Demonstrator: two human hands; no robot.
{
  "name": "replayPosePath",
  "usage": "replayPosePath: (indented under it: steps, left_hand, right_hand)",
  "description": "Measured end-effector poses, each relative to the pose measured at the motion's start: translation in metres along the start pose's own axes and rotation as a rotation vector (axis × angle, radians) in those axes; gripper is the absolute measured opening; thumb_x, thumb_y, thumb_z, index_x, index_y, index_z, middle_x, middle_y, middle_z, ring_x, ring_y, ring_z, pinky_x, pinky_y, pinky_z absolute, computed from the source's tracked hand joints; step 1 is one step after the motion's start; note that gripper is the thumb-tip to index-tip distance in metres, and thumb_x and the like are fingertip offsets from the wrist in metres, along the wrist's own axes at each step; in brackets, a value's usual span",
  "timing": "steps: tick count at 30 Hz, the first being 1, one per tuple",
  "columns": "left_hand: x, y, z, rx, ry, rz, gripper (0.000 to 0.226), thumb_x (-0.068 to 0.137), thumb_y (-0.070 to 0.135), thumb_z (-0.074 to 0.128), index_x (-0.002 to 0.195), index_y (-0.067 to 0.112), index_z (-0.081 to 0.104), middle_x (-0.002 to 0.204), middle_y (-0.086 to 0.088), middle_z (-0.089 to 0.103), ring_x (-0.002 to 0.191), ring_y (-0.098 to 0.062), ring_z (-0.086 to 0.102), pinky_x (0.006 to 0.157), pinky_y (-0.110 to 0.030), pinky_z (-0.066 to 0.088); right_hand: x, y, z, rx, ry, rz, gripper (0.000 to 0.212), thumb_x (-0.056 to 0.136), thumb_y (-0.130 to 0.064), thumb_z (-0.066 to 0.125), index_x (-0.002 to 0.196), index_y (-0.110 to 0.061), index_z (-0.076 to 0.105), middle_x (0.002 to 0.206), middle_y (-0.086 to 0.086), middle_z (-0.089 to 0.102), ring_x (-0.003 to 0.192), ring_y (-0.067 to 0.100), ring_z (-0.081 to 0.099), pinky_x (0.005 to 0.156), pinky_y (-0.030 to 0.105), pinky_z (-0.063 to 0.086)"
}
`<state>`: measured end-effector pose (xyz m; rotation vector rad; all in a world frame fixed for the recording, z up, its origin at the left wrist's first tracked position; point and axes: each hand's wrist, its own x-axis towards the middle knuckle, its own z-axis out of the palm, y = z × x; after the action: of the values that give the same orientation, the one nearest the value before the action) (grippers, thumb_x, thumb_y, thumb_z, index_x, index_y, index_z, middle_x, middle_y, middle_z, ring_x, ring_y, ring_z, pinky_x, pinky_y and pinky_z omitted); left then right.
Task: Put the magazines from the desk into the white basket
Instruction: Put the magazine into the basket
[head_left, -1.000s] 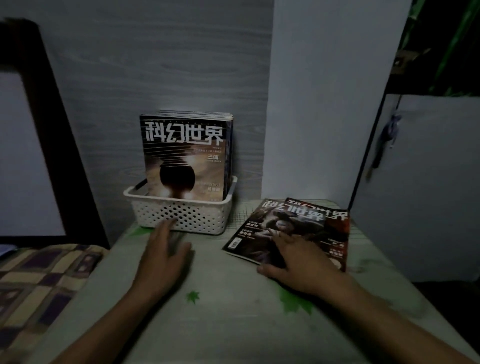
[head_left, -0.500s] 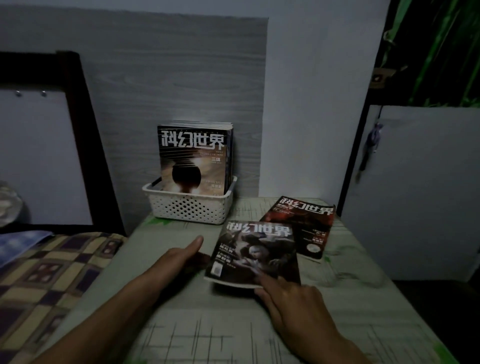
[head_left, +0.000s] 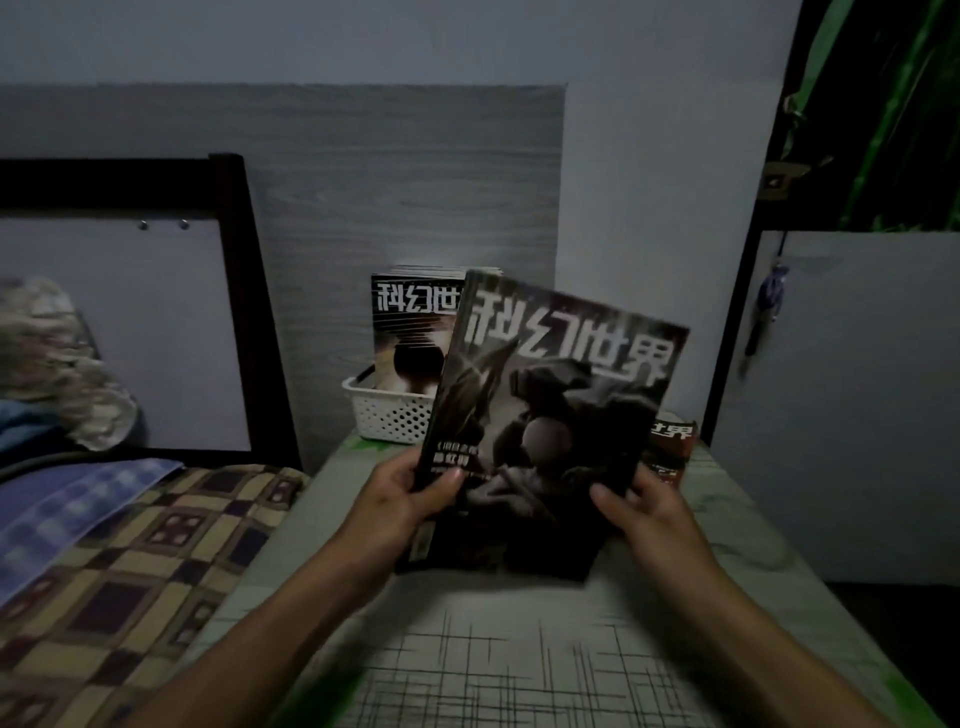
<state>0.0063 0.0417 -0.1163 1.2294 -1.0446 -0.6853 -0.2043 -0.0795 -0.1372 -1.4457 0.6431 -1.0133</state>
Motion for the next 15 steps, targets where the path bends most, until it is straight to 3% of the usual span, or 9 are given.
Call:
replayPosePath:
  steps: [2,4,7,10,12,14,15]
  left_hand:
    - [0.008,0.02,-0.001,0.072,0.068,0.186,0.019,0.087,0.01,0.066,0.096,0.024,0.075,0.098,0.003,0.077,0.092,-0.014,0.073,0.072,-0.022,0.057]
    - [0.012,0.03,-0.001,0.212,0.148,0.347,0.029,0.093,0.008,0.061,0.117,0.024,0.066,0.108,0.01,0.073,0.103,-0.009,0.068,0.081,-0.022,0.056]
    - [0.015,0.017,-0.008,0.357,0.282,0.344,0.037,0.098,0.023,0.053,0.135,0.031,0.049,0.122,0.014,0.064,0.114,-0.004,0.06,0.091,-0.031,0.052]
    - [0.015,-0.014,-0.022,0.425,0.338,0.251,0.038,0.101,0.024,0.047,0.139,0.022,0.046,0.129,0.003,0.061,0.119,-0.011,0.056,0.1,-0.04,0.048]
    - [0.015,-0.035,-0.029,0.433,0.358,0.164,0.035,0.102,0.023,0.045,0.137,0.027,0.048,0.127,0.006,0.061,0.118,-0.007,0.056,0.098,-0.028,0.048]
    - [0.012,-0.051,-0.032,0.428,0.362,0.14,0.028,0.103,0.021,0.044,0.118,0.043,0.053,0.11,0.022,0.062,0.102,0.014,0.057,0.08,-0.004,0.044]
    - [0.012,-0.057,-0.034,0.448,0.374,0.157,0.029,0.102,0.018,0.044,0.108,0.045,0.052,0.102,0.026,0.063,0.095,0.02,0.056,0.073,0.0,0.04]
  right_hand:
    - [0.01,-0.014,0.013,0.051,0.084,-0.086,0.028,0.094,0.0,0.055,0.105,-0.023,0.066,0.094,-0.009,0.078,0.089,0.006,0.072,0.064,0.014,0.054]
    - [0.016,-0.019,0.029,0.06,0.138,-0.148,0.027,0.095,0.0,0.053,0.1,-0.024,0.064,0.086,-0.015,0.077,0.083,-0.002,0.071,0.063,0.01,0.052]
    - [0.022,-0.015,0.05,0.009,0.138,-0.167,0.031,0.096,-0.003,0.052,0.105,-0.031,0.062,0.102,-0.018,0.07,0.09,-0.011,0.065,0.072,0.007,0.049]
    - [0.023,0.002,0.059,-0.112,0.094,-0.122,0.034,0.099,-0.008,0.05,0.126,-0.028,0.058,0.122,-0.008,0.065,0.112,0.004,0.061,0.095,0.03,0.05]
    - [0.023,0.018,0.061,-0.223,0.036,-0.091,0.038,0.099,-0.013,0.05,0.135,-0.028,0.053,0.13,-0.006,0.062,0.119,0.011,0.057,0.103,0.041,0.047]
    - [0.024,0.031,0.06,-0.347,-0.005,-0.113,0.04,0.1,-0.023,0.049,0.139,-0.028,0.049,0.131,-0.011,0.06,0.12,0.005,0.055,0.104,0.037,0.046]
    - [0.026,0.035,0.059,-0.396,-0.009,-0.149,0.039,0.099,-0.028,0.049,0.138,-0.031,0.049,0.128,-0.018,0.06,0.118,-0.002,0.054,0.101,0.029,0.047]
